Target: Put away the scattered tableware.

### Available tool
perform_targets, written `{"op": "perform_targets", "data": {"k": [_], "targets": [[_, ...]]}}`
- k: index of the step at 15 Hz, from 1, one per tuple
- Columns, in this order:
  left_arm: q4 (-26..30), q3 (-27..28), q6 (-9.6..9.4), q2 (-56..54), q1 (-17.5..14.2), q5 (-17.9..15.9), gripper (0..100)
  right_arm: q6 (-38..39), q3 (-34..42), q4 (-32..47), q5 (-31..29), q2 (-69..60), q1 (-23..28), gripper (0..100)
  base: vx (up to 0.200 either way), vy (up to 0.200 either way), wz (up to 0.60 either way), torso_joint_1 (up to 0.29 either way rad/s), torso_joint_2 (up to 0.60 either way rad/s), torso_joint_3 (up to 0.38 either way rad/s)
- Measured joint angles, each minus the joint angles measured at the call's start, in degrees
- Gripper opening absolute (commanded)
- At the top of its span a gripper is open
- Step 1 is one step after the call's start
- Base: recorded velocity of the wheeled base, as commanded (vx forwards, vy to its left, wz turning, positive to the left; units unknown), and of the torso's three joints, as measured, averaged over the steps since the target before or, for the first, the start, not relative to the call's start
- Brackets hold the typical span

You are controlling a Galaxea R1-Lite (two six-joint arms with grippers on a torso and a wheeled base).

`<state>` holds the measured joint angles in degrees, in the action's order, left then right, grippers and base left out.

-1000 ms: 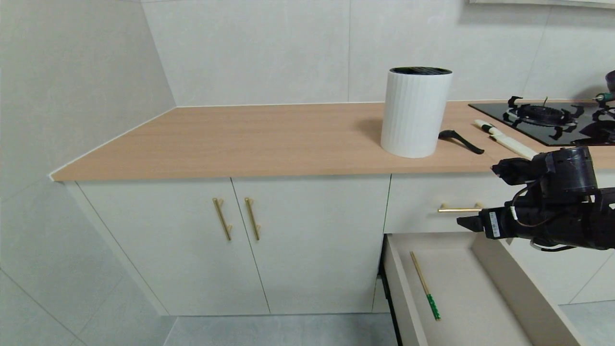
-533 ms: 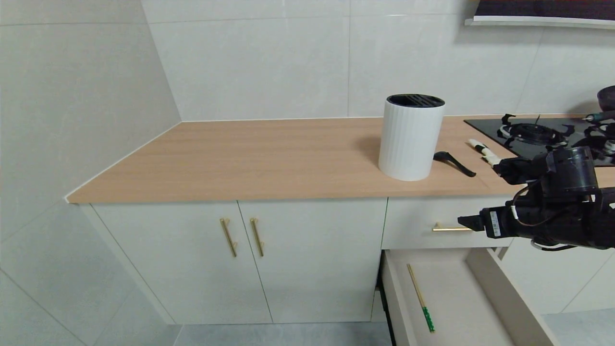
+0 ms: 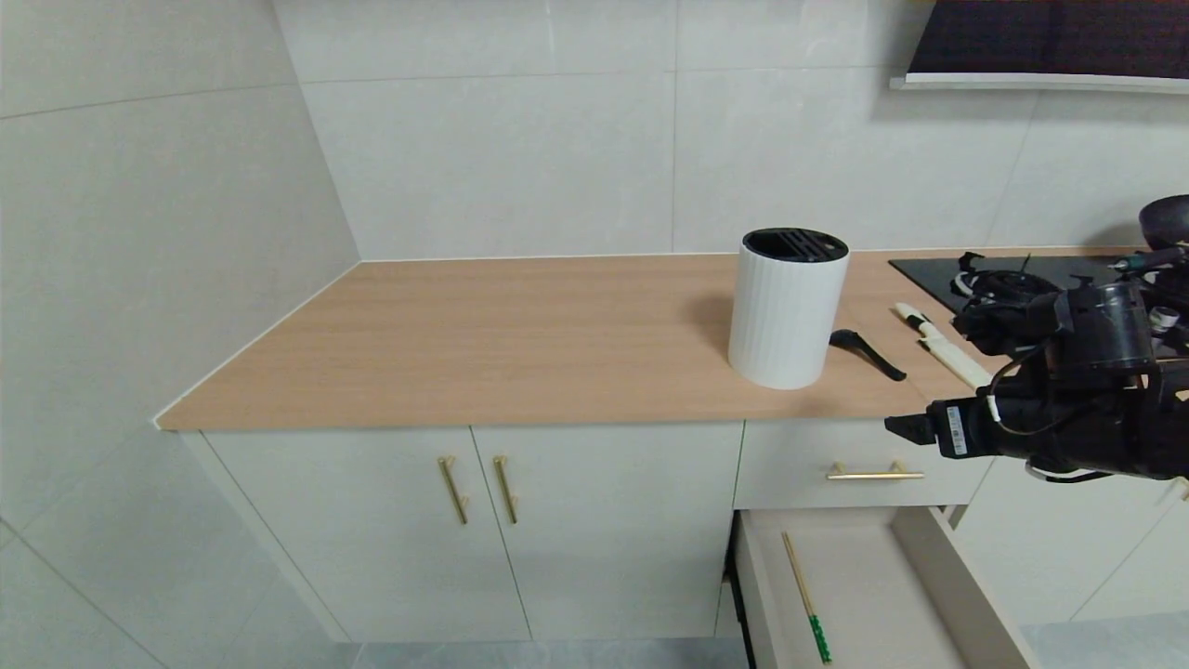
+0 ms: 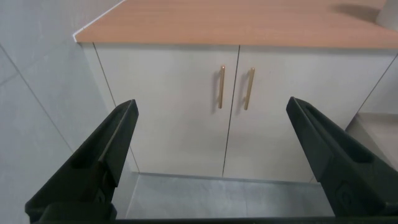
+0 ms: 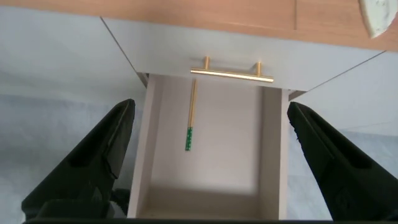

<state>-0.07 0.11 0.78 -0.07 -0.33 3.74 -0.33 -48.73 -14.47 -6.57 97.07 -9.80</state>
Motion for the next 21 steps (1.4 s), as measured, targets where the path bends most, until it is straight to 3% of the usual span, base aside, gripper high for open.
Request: {"op": "perform_targets", "data": {"k": [4, 10, 13, 14, 16, 21], "targets": [[0.0, 0.0, 0.04, 0.0, 0.0, 0.0, 100, -4.0, -5.8, -3.8, 1.5, 3.2, 5.3, 100, 0.000, 0.000, 0.00, 0.005, -0.02, -0.008], [0.0, 0.0, 0.04, 0.0, 0.0, 0.0, 100, -9.8, -29.4, -4.4, 14.2, 19.9, 12.8, 100, 0.000, 0.000, 0.00, 0.000, 0.00, 0.000], [0.0, 0.0, 0.00, 0.0, 0.0, 0.0, 100, -10.7, -41.5, 2.2, 17.8, 28.3, 14.2, 100, 0.000, 0.000, 0.00, 0.000, 0.00, 0.000], [0.0, 0.0, -0.02, 0.0, 0.0, 0.0, 100, -10.7, -44.8, 5.5, 21.4, 30.5, 14.5, 100, 0.000, 0.000, 0.00, 0.000, 0.00, 0.000], [0.0, 0.0, 0.00, 0.0, 0.0, 0.0, 100, -10.7, -48.0, 7.0, 24.2, 33.6, 15.2, 100, 0.000, 0.000, 0.00, 0.000, 0.00, 0.000], [0.0, 0.0, -0.02, 0.0, 0.0, 0.0, 100, -10.8, -53.3, 7.1, 24.3, 39.5, 15.4, 100, 0.000, 0.000, 0.00, 0.000, 0.00, 0.000]]}}
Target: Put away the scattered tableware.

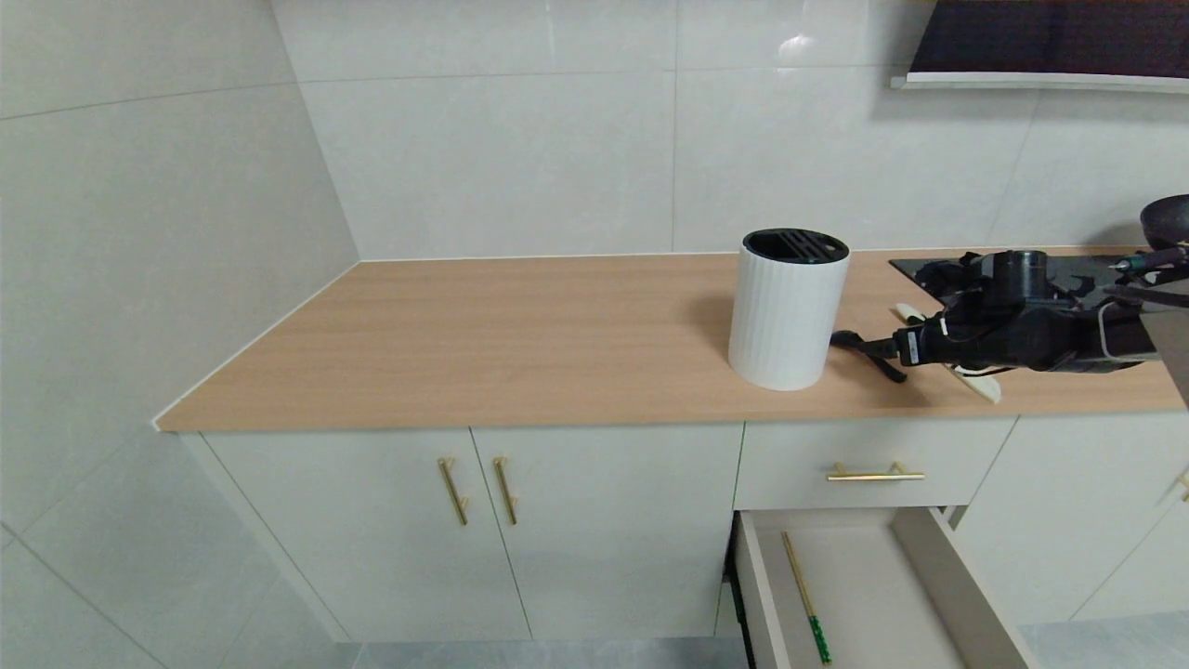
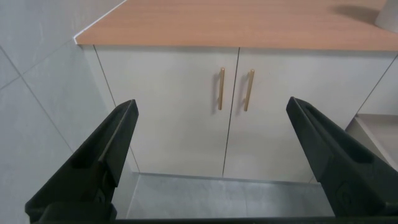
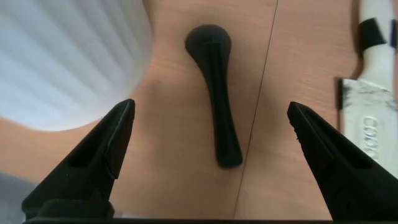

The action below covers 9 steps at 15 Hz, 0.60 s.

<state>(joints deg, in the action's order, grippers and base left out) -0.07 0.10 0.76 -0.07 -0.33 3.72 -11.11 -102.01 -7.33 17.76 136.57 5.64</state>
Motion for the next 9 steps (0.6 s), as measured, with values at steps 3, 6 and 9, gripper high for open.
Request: {"op": "perform_targets", "data": {"k": [3, 6, 9], "targets": [[0.0, 0.0, 0.02, 0.0, 0.0, 0.0, 100, 0.1, -4.7, 0.0, 0.0, 4.0, 0.0, 100, 0.000, 0.000, 0.00, 0.000, 0.00, 0.000], [0.0, 0.0, 0.00, 0.0, 0.0, 0.0, 100, 0.2, -6.6, 0.0, 0.0, 6.6, 0.0, 100, 0.000, 0.000, 0.00, 0.000, 0.00, 0.000], [0.0, 0.0, 0.02, 0.0, 0.0, 0.0, 100, 0.2, -7.1, 0.0, 0.0, 7.7, 0.0, 100, 0.000, 0.000, 0.00, 0.000, 0.00, 0.000]]}}
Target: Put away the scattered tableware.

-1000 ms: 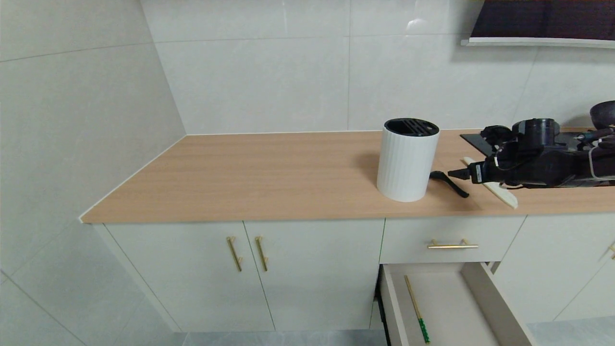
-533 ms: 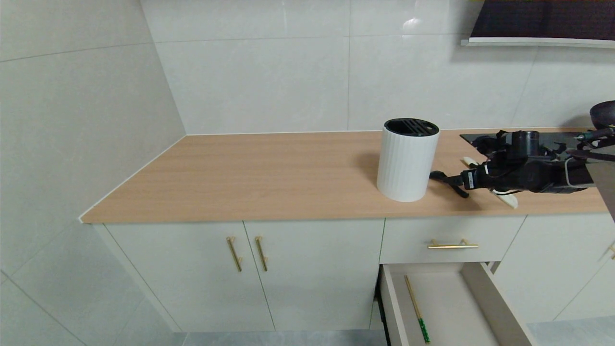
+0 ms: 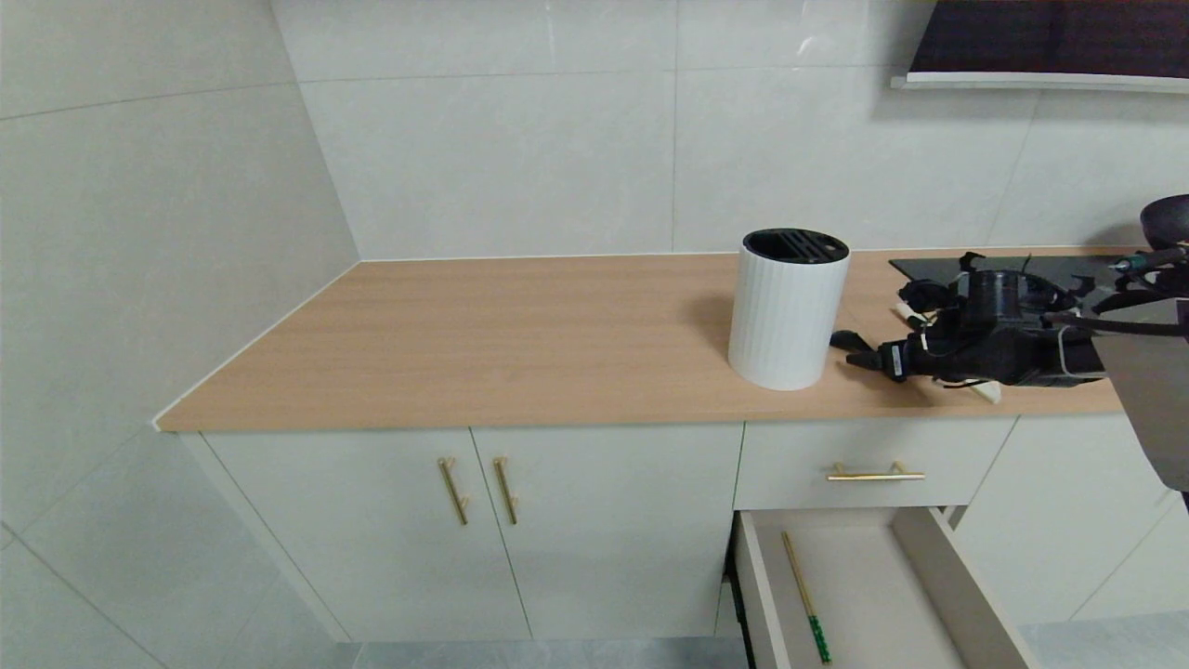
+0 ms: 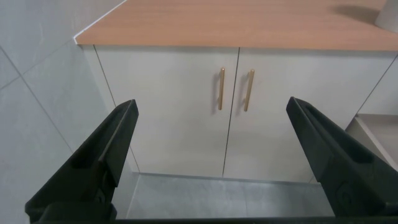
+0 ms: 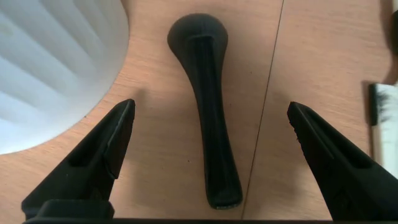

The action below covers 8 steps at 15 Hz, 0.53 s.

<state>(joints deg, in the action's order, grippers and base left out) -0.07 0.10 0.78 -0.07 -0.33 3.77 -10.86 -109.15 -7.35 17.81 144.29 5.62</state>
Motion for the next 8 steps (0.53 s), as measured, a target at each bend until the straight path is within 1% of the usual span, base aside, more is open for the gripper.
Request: {"op": "perform_targets", "data": {"k": [4, 5, 8], "targets": [[0.0, 0.0, 0.00, 0.0, 0.0, 0.0, 100, 0.0, -0.8, 0.1, 0.0, 1.2, 0.0, 100, 0.000, 0.000, 0.00, 0.000, 0.00, 0.000], [0.0, 0.0, 0.00, 0.0, 0.0, 0.0, 100, 0.0, -1.2, 0.2, 0.0, 1.6, 0.0, 0, 0.000, 0.000, 0.00, 0.000, 0.00, 0.000], [0.0, 0.0, 0.00, 0.0, 0.0, 0.0, 100, 0.0, -2.0, 1.1, 0.0, 2.2, 0.0, 0, 0.000, 0.000, 0.00, 0.000, 0.00, 0.000]]}}
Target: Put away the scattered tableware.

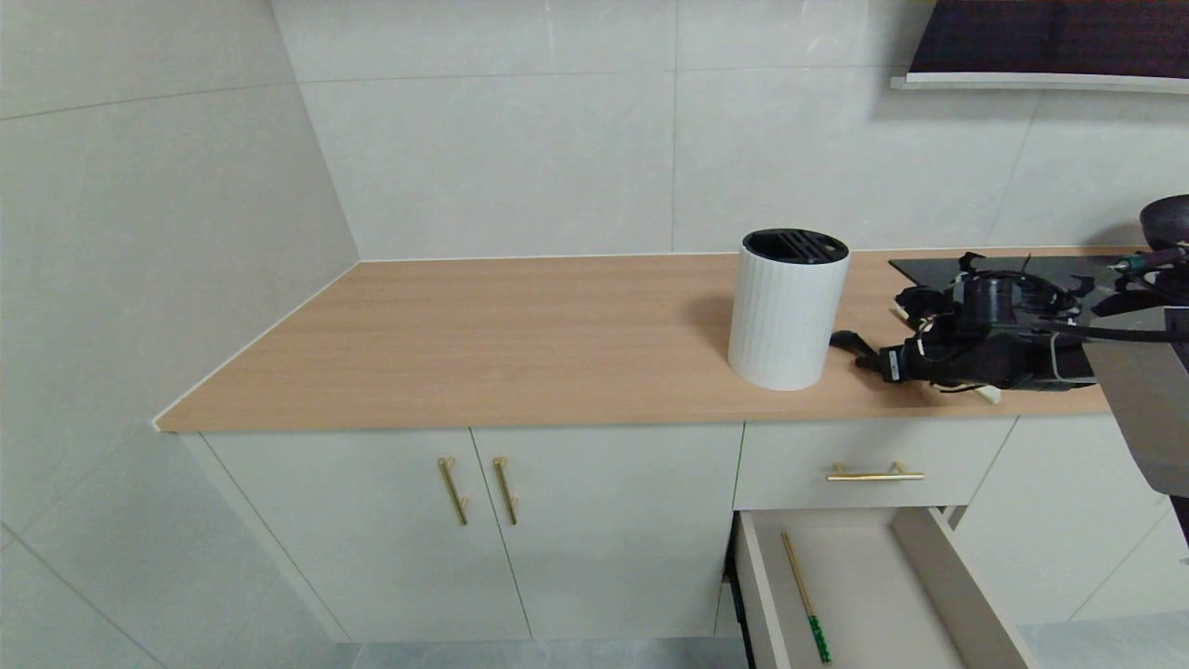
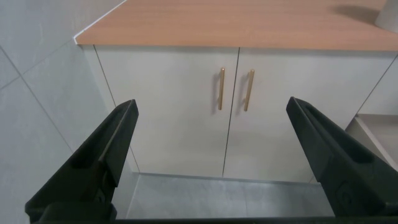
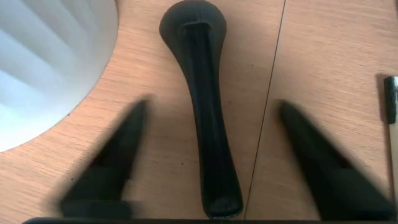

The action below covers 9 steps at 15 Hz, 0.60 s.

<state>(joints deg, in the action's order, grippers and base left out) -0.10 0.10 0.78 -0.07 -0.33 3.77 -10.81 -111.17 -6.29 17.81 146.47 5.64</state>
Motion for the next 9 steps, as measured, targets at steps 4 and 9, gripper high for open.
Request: {"op": "perform_targets", "data": {"k": [4, 9], "targets": [[0.0, 0.0, 0.00, 0.0, 0.0, 0.0, 100, 0.0, -0.5, 0.6, 0.0, 0.4, 0.0, 0, 0.000, 0.000, 0.00, 0.000, 0.00, 0.000], [0.0, 0.0, 0.00, 0.0, 0.0, 0.0, 100, 0.2, 0.5, 2.1, -2.3, -0.7, 0.0, 0, 0.000, 0.000, 0.00, 0.000, 0.00, 0.000]]}}
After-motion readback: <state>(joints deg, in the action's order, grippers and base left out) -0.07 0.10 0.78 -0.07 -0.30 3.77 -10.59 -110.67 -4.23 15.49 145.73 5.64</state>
